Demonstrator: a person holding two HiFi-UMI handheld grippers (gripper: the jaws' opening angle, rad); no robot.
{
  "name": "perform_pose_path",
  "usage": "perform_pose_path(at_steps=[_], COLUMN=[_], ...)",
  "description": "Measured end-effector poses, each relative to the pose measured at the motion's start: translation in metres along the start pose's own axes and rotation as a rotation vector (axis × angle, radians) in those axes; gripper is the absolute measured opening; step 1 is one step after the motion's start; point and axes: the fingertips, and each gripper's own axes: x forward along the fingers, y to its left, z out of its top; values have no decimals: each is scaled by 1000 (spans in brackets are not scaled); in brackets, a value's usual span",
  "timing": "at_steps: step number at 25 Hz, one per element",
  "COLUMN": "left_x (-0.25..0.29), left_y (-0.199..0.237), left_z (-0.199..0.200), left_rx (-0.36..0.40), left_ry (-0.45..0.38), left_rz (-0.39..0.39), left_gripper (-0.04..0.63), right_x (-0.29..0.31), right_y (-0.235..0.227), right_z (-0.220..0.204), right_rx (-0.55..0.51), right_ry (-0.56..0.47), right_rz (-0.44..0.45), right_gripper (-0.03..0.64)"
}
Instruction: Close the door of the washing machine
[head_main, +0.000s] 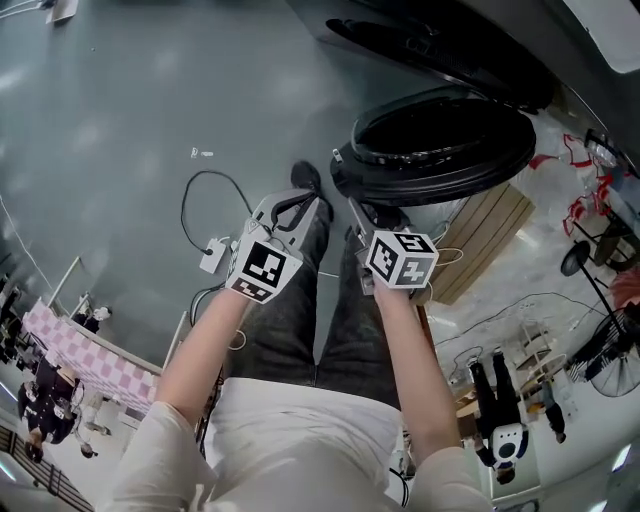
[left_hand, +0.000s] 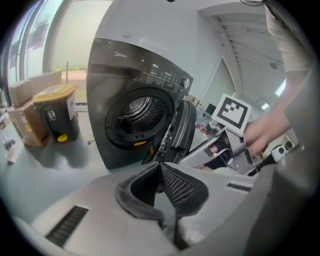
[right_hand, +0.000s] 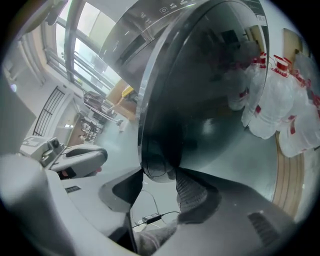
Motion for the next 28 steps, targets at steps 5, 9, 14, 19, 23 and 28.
perform_pose_path(at_steps=[5,9,14,19,23,28], left_x=[-2,0,-4,-1,-1,-3], left_y=[15,27,33,47,61,76], left_z=[2,7,11,10,23,37], left_rx=[-47,-57,28,71,91,84], left_ry=[-37,-60,-54,-49,-72,-95], left_rz=[10,31,61,84,104,120], left_gripper=[12,12,12,12,12,12], right_x=[10,15,22,33,38,35], right_y=[15,23,33,37,41,43], right_z=[22,45,68,94,118,150], right_rx=[-28,-33,-48,-50,-89,-137], right_ry=[6,-12,-29,-59,-85,-155], right_rz=[14,32,47,52,37,19], right_gripper=[215,202,195,185,163,142])
